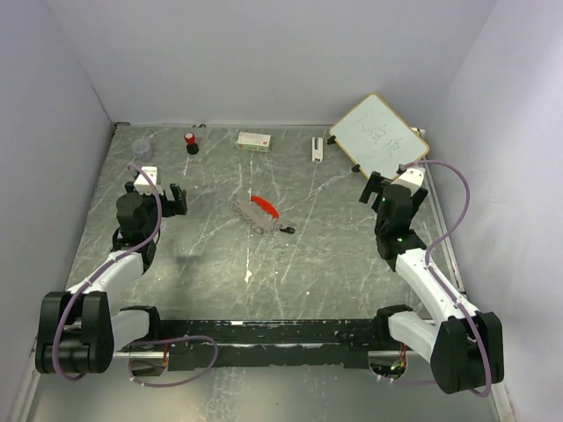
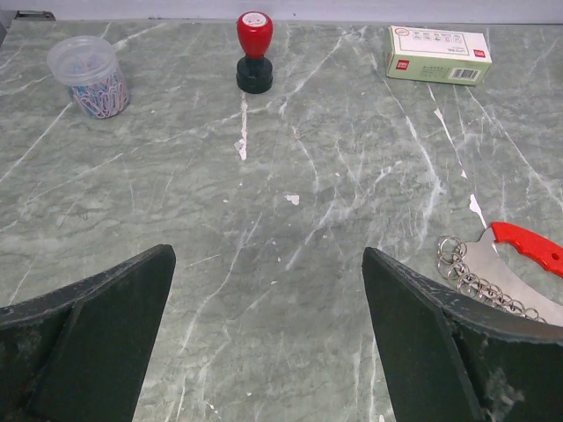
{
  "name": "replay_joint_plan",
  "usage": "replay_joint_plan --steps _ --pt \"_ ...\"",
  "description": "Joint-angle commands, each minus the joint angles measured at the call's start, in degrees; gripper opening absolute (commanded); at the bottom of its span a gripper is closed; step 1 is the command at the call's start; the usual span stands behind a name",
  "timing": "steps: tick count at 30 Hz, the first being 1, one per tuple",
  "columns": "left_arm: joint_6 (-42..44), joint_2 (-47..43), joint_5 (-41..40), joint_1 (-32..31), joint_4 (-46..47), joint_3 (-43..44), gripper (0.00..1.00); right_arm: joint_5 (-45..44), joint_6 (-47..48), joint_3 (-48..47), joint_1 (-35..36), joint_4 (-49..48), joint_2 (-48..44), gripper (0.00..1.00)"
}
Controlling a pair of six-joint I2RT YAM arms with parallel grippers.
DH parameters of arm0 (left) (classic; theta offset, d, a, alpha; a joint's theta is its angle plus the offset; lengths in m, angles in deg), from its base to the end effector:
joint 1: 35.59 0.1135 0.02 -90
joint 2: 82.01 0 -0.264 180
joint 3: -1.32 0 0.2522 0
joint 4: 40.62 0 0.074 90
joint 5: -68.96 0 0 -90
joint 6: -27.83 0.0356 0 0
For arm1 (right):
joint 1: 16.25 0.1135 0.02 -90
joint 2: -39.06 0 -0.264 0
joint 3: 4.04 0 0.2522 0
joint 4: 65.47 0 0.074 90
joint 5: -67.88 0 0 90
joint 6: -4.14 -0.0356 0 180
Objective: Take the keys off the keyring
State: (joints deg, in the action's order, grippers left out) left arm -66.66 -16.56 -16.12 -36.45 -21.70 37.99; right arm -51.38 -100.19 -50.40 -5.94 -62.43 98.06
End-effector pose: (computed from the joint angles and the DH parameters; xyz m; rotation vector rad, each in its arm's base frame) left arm 0.2391 -0.0066 0.2135 0.0078 1.7444 -0.1432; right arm 0.2306 0.0243 0.2562 0.4138 1.7640 -0.1658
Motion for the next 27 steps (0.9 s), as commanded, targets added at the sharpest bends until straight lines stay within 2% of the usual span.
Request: replay_joint_plan --steps 1,6,17,23,24,27 --pt "-0.3 -0.8 0.5 -0.4 0.3 -0.4 1.0 3.0 0.0 0.1 0.0 0.4 -0.8 1.0" --pt "0.3 -1.9 1.8 -0.4 0.9 -1.1 1.0 6.5 0.4 1.3 0.0 -1.1 -1.8 1.0" --pt "1.1 -2.6 2.8 -0.4 1.2 -1.9 0.99 8.2 -2.7 4.6 0.0 -3.8 -6.7 1.0" --pt "1.7 -0.9 5.7 -0.4 0.5 -0.9 0.99 26.3 1.0 0.4 0.1 0.7 -2.2 0.99" --pt "1.7 -0.8 5.5 -0.4 0.7 -1.1 1.0 28.9 1.0 0.5 0.3 0.6 -1.6 0.95" --pt "1.2 -0.9 2.9 -0.4 0.7 -1.1 1.0 31.4 0.6 2.4 3.4 -1.9 -1.0 0.91"
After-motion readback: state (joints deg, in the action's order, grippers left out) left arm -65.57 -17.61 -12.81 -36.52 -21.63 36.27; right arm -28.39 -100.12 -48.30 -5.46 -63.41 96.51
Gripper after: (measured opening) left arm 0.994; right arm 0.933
